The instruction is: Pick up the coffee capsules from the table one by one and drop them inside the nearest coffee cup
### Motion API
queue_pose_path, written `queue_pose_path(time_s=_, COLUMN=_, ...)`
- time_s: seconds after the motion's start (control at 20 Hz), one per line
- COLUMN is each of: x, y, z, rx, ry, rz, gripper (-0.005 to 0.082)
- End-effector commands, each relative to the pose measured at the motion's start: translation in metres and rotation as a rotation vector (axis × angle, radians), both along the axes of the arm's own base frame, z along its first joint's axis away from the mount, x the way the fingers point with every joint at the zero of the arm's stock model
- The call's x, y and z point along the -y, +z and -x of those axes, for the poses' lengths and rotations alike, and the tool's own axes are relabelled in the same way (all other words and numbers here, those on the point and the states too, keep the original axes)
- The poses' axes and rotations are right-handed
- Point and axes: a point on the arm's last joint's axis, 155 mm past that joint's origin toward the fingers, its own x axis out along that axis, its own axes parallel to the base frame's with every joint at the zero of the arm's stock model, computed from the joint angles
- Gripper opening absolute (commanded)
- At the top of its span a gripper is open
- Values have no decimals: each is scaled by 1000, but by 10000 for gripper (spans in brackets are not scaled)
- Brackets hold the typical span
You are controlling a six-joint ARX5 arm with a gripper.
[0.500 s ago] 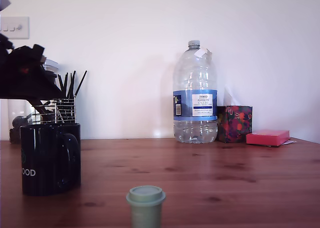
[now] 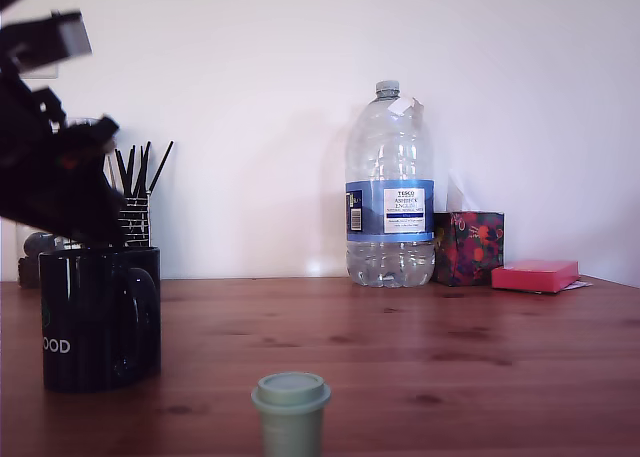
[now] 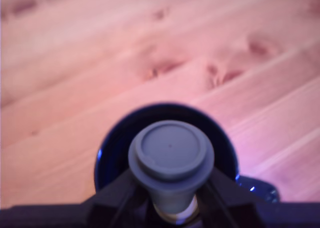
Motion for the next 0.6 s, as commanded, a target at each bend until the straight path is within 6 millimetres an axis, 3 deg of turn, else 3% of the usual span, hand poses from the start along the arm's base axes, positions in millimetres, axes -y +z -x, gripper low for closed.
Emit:
queue_pose_path(time_s=0.0, x=5, y=2, z=-2, rx=3, ry=-15, rz=-3, gripper=128)
queue_pose_path(time_s=0.55, x=7, y=5, z=-5, rx=14, ry=-14, rz=-5, gripper=128)
